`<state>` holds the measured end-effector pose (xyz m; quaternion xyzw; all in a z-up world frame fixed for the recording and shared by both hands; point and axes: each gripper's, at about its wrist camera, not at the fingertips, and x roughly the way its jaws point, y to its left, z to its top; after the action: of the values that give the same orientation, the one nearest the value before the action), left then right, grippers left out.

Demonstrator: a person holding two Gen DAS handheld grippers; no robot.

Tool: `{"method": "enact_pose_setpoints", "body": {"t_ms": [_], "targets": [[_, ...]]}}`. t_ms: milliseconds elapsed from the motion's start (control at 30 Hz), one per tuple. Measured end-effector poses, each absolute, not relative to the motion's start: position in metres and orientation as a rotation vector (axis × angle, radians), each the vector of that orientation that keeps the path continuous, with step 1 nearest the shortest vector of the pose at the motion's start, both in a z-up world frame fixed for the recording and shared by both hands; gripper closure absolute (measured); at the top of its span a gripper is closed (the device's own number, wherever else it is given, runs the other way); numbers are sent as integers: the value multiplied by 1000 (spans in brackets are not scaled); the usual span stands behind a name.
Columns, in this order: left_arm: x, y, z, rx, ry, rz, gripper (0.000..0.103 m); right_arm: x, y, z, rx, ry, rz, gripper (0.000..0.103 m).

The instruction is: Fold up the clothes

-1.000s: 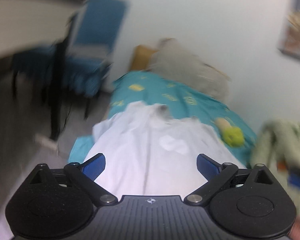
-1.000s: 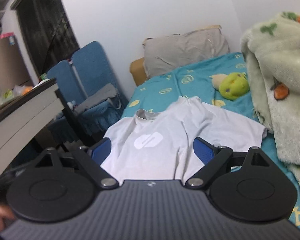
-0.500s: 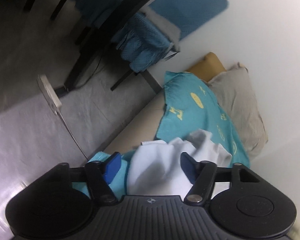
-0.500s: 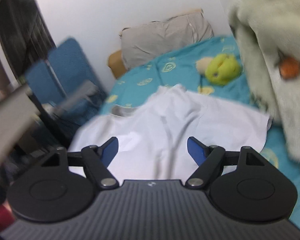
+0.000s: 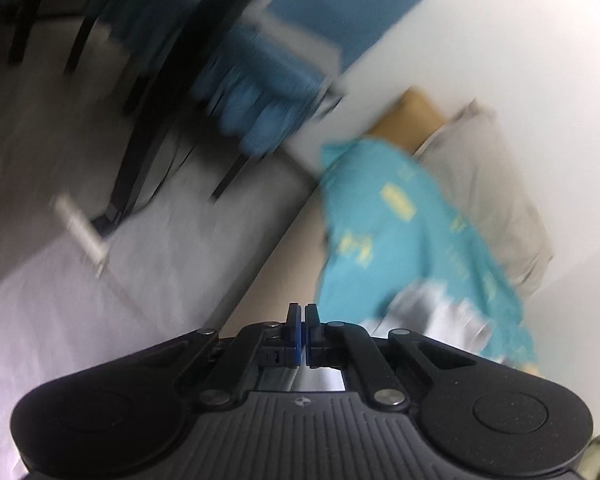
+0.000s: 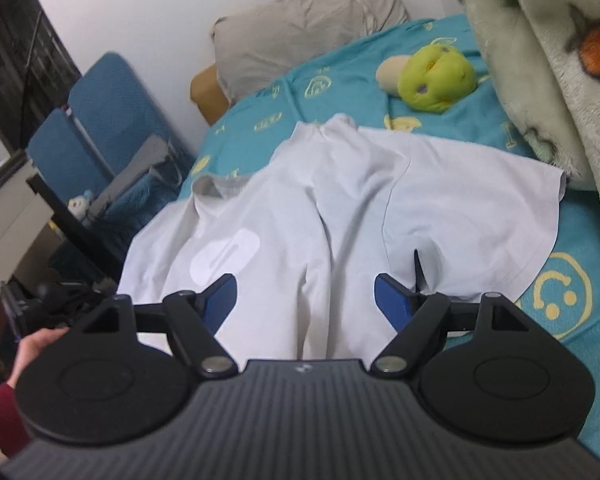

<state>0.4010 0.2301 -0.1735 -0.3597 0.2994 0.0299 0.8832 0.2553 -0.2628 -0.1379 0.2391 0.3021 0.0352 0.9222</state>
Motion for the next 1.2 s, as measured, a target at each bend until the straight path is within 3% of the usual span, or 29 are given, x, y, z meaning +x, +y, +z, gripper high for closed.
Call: {"method": "enact_pose_setpoints", "body": {"t_ms": [167, 333, 400, 433, 467, 700, 767, 1033, 1200], "targets": [[429, 245, -137, -645, 619, 163, 102, 249, -259, -132, 441, 573, 38, 25], [439, 230, -161, -463, 755, 243, 100, 256, -269, -137, 460, 583, 4, 25], [422, 237, -177, -537, 755, 241, 87, 259, -270, -143, 473, 598, 2, 25], [411, 241, -185, -572, 778, 235, 70, 260, -270, -145, 478, 603, 3, 25], [401, 245, -193, -606, 800, 229, 61, 262, -270, -147, 476, 606, 4, 25], [281, 236, -187, -595, 964, 118, 49, 262, -272, -142, 484, 604, 17, 25], [253, 214, -164, -492, 966, 109, 40, 259, -273, -137, 482, 610, 16, 25], [183, 86, -63, -241, 710, -74, 16, 224, -289, -111, 516, 617, 67, 25], [156, 26, -48, -151, 561, -149, 4, 205, -290, -97, 487, 595, 113, 25]]}}
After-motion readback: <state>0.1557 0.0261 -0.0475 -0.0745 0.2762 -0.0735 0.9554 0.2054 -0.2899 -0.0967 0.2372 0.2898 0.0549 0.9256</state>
